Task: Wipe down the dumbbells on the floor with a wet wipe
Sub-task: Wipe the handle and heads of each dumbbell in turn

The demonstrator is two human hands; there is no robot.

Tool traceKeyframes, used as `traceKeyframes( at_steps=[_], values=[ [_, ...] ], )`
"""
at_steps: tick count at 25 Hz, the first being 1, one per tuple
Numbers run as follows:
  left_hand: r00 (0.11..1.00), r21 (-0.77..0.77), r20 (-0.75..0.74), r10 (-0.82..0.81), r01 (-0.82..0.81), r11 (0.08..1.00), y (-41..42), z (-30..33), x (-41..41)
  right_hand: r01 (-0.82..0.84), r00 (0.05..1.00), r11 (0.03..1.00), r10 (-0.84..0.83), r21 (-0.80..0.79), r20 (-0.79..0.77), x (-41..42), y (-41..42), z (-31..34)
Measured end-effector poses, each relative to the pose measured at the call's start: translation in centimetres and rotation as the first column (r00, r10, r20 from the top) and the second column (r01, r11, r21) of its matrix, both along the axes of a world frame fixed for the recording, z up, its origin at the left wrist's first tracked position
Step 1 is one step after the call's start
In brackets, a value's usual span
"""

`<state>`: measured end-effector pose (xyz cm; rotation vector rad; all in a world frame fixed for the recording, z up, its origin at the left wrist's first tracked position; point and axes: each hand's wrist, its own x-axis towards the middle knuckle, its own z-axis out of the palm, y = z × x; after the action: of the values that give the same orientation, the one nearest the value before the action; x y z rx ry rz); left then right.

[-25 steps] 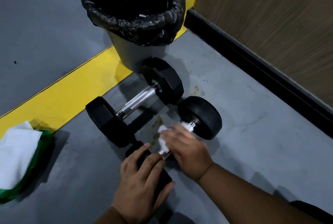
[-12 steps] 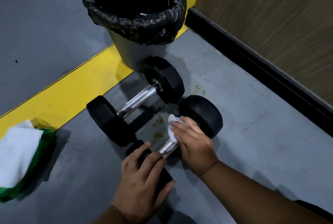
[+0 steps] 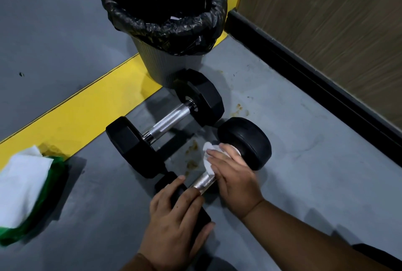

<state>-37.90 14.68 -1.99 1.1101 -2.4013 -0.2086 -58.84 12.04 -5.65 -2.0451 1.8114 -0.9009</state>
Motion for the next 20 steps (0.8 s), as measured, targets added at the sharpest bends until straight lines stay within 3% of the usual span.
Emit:
traceKeyframes(
  at_steps=[6, 11, 16, 18, 20],
  values=[
    [0.999, -0.014, -0.037, 0.022, -0.023, 1.000, 0.4, 0.1, -0.4, -0.356, 0.934, 0.934, 0.356, -0.010, -0.032, 1.7, 0.8, 0.7],
    [1.000, -0.020, -0.005, 0.015, -0.016, 1.000, 0.8, -0.2, -0.5, -0.030, 1.000, 0.999, 0.030, -0.011, 0.007, 0.4, -0.2, 0.4],
    [0.999, -0.040, -0.048, 0.024, -0.026, 0.999, 1.1, -0.1, -0.8, -0.352, 0.935, 0.936, 0.352, 0.010, -0.035, 2.0, 1.4, 0.2],
    [0.999, -0.048, -0.044, 0.025, -0.027, 0.998, 1.1, -0.1, -0.9, -0.312, 0.949, 0.950, 0.311, -0.008, -0.048, 0.6, 0.3, 0.2],
    [1.000, -0.053, -0.023, 0.021, -0.022, 0.998, 1.2, -0.2, -0.9, -0.099, 0.995, 0.995, 0.099, 0.015, 0.004, -0.5, -0.5, 0.3]
  ],
)
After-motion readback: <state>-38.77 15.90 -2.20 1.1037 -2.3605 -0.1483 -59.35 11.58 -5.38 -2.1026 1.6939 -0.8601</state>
